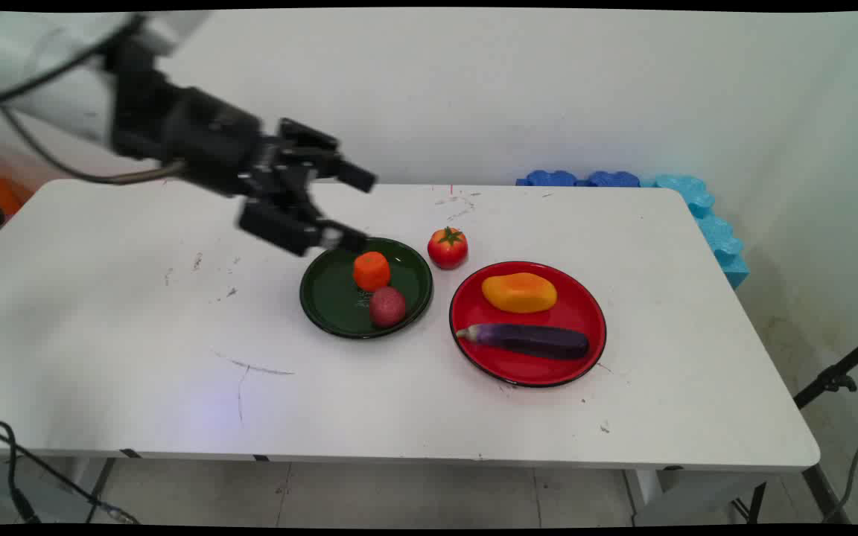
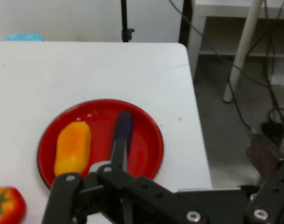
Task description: Pick up the eggplant from the red plate
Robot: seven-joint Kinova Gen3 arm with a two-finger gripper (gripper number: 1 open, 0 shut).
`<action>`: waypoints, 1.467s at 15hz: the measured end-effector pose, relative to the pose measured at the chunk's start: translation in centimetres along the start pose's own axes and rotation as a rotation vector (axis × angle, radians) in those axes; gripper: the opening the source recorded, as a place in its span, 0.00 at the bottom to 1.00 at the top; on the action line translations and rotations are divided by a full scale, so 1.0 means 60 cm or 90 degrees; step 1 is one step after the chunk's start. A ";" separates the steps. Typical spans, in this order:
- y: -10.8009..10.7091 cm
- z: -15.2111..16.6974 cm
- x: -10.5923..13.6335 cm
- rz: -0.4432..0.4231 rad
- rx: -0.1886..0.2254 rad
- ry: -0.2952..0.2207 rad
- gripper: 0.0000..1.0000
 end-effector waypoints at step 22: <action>-0.083 0.458 -0.070 -0.026 0.022 -0.159 1.00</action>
